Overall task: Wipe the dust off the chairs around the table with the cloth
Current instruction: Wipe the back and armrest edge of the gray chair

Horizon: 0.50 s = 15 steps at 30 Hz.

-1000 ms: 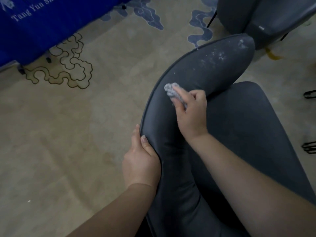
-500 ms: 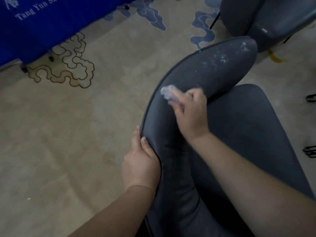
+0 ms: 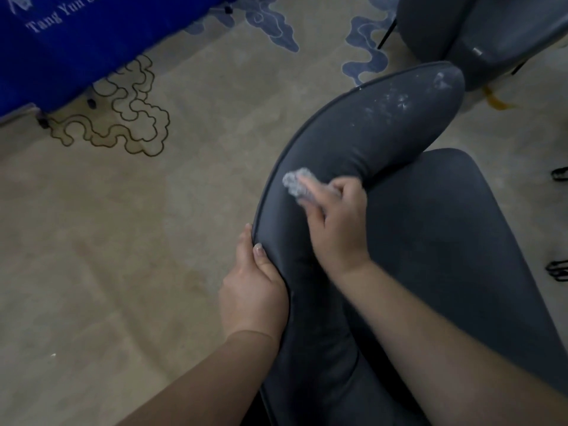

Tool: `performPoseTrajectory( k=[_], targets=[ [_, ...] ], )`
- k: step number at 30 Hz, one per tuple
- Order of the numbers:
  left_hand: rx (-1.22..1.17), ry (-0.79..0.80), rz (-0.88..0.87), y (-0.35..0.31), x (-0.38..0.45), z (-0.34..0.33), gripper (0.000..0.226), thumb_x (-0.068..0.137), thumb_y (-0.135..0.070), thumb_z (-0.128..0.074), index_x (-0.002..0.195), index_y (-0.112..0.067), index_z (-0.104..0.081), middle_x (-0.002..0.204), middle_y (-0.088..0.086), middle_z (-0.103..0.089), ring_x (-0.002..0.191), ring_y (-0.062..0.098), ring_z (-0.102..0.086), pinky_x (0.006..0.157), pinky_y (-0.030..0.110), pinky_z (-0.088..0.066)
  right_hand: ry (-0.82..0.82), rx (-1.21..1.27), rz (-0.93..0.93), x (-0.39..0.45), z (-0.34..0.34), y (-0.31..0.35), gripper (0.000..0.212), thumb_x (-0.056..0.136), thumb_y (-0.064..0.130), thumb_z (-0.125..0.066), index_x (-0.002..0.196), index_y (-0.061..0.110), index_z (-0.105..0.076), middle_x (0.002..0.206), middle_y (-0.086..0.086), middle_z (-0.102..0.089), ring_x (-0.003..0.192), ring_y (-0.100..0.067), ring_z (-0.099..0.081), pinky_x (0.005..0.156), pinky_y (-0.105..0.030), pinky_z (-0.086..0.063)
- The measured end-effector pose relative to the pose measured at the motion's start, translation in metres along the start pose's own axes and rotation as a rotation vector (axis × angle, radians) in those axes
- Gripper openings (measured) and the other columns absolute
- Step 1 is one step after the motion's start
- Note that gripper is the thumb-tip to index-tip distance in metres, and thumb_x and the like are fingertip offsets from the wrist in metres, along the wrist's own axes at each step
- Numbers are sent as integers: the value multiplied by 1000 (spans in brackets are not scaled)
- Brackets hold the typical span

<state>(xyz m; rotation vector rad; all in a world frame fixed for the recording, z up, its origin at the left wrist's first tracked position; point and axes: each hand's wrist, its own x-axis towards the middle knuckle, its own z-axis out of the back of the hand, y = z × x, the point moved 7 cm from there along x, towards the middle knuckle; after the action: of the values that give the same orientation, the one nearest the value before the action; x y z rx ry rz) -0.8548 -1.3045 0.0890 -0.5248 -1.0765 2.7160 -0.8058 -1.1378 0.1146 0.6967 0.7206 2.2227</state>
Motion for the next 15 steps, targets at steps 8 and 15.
performPoseTrajectory(
  k=[8,15],
  targets=[
    [2,-8,-14,2,0,0,42,99,-37,-32,140,-34,-43,95,20,-68,85,40,-61,66,31,-34,-56,-16,-140,44,-4,-16,36,90,21,-62,126,25,-63,104,-12,-43,95,-32,-47,95,-39,-40],
    [-2,0,-7,3,1,-1,43,99,-39,-30,141,-36,-40,94,16,-68,75,36,-58,68,30,-35,-25,77,32,-51,5,11,31,88,20,-65,118,20,-68,94,-10,-43,85,-26,-48,84,-33,-46]
  ],
)
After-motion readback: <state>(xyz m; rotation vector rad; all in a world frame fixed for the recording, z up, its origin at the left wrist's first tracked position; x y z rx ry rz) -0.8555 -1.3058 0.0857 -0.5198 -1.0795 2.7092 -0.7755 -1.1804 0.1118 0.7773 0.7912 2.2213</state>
